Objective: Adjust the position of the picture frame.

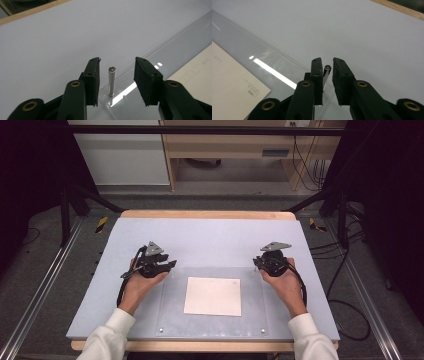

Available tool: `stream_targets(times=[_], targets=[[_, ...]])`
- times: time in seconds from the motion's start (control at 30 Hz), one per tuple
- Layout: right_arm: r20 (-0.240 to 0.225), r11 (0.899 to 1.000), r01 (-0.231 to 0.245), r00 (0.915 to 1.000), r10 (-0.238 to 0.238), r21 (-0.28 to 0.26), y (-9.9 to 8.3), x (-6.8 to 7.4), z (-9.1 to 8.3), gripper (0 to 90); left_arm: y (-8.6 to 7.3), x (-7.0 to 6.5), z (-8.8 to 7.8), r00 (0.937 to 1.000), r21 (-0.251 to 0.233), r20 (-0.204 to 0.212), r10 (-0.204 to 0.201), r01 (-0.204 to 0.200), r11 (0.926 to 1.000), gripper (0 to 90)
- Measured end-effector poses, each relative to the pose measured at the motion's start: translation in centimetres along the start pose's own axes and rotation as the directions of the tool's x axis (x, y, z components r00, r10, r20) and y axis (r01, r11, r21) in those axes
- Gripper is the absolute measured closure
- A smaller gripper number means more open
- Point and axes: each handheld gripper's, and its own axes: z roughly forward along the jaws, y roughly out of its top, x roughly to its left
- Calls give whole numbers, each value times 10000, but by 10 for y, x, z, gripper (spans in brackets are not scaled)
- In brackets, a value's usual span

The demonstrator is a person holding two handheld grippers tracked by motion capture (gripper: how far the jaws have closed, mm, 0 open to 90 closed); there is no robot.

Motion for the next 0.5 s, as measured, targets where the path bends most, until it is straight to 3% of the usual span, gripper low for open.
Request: stream_targets(times=[0.5], targets=[[-37, 10000, -64, 10000, 64, 57, 0, 0, 2, 846, -2, 1, 2, 9991, 143, -254, -348, 352, 9993, 814]])
